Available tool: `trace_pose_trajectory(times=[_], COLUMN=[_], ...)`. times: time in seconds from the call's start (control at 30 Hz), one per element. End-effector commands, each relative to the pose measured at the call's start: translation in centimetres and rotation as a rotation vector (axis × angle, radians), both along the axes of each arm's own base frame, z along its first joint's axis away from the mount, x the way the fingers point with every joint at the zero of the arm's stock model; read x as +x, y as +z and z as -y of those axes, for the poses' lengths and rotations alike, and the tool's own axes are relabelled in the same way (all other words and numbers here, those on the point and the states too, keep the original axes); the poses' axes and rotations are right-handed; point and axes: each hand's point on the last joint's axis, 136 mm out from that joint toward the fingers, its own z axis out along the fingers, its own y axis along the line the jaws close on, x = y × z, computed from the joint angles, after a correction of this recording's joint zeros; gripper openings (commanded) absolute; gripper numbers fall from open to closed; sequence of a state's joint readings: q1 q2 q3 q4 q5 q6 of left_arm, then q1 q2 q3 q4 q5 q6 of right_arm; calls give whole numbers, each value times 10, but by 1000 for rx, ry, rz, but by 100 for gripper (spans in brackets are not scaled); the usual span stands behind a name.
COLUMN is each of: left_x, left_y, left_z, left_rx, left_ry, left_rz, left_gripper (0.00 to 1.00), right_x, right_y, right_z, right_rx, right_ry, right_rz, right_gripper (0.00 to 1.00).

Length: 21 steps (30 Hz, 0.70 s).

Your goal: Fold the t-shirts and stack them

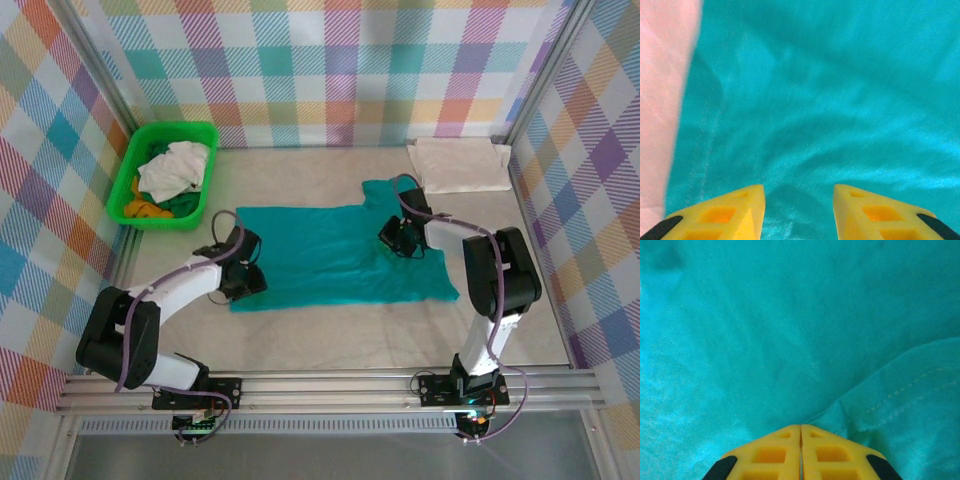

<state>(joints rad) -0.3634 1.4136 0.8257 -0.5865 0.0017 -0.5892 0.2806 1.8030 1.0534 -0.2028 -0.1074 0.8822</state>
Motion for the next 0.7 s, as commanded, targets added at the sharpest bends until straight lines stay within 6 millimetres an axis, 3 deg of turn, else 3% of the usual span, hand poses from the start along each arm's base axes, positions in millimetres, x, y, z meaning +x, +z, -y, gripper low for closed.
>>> trace_pose_trajectory(times=[0.0,0.07,0.13,0.33,0.67], left_x=[44,77,110,185,239], left_y=[51,69,75,55,7], left_z=[-13,-20,-33,-39,-63], left_rx=[6,7,47,67,211], left_ry=[6,8,15,-21,35], left_rz=[110,163,186,158,72], left_gripper=[44,44,44,46,51], right_x=[25,41,56,79,81], right_y=[54,78,95,124,123], right_z=[2,1,0,-15,-3], right_rx=[-11,-28,-16,15,24], right_ry=[10,35,74,235,292], right_rz=[135,211,253,355,351], right_gripper=[14,19,22,31,38])
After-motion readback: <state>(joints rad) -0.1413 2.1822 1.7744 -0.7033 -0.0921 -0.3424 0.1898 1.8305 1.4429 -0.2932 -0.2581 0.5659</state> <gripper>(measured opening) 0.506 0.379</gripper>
